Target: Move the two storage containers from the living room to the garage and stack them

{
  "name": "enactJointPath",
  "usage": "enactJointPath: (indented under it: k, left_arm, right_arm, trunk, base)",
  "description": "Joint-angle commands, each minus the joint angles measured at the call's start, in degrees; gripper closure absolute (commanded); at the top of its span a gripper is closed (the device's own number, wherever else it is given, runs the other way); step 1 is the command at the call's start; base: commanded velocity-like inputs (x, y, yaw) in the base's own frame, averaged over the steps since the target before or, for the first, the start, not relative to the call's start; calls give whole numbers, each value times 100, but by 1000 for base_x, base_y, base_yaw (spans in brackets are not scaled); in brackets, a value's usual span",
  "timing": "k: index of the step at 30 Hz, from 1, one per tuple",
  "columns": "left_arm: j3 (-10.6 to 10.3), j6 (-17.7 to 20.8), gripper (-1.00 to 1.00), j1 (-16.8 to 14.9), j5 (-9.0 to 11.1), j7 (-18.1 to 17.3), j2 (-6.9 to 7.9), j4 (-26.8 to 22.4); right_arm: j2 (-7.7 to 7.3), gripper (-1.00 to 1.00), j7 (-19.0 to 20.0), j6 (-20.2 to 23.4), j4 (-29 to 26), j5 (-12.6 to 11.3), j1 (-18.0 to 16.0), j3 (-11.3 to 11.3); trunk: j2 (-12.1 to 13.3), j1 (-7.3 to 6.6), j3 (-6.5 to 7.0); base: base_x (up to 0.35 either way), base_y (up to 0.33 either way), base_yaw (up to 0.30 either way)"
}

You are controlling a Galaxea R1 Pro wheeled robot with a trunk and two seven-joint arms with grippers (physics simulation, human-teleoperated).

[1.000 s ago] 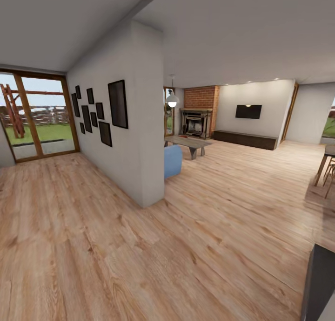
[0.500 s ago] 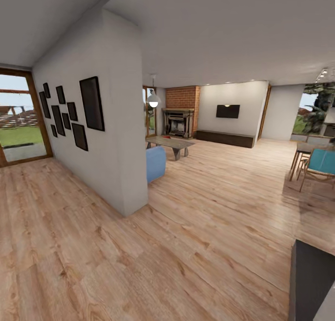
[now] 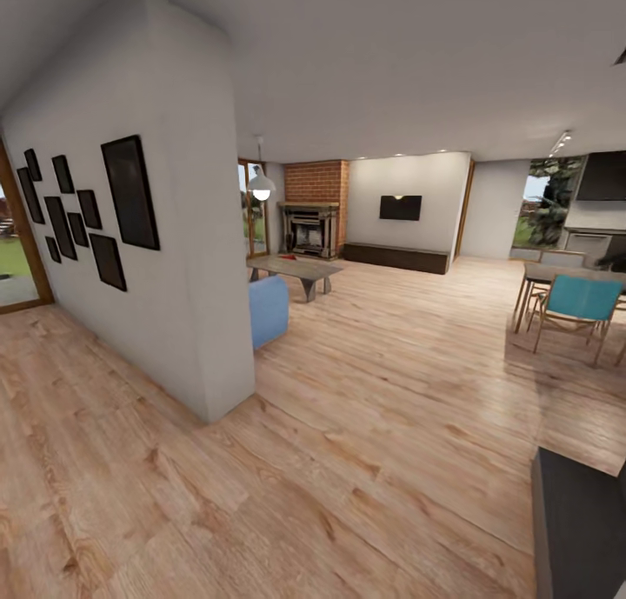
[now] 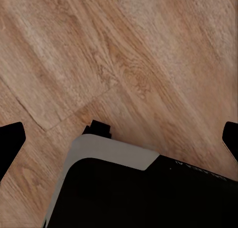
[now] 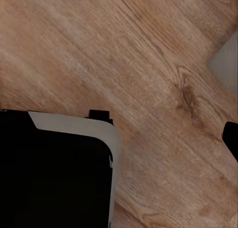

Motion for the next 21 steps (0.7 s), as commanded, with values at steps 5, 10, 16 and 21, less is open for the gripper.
enactJointPath:
  k: [5, 10, 16, 21]
  left_arm:
    - [-23, -14, -100, -4, 29, 11, -1, 1]
    - [-23, -14, -100, -4, 29, 11, -1, 1]
    - [-23, -7, -100, -4, 29, 11, -1, 1]
    - [-23, -5, -100, -4, 29, 11, 6, 1]
  right_arm:
    - [0, -100, 16, -27, 15, -37, -6, 57]
    - [-3, -100, 21, -27, 15, -37, -6, 57]
    - [6, -100, 4, -27, 15, -37, -6, 51]
    - [19, -100, -43, -27, 15, -39, -6, 49]
  trunk:
    - [-4, 4, -8]
    - [-4, 4, -8]
    - [-4, 4, -8]
    - [-4, 4, -8]
  base:
    - [327, 98, -2]
    - [327, 98, 0]
    - [327, 87, -10]
    - [327, 20, -199]
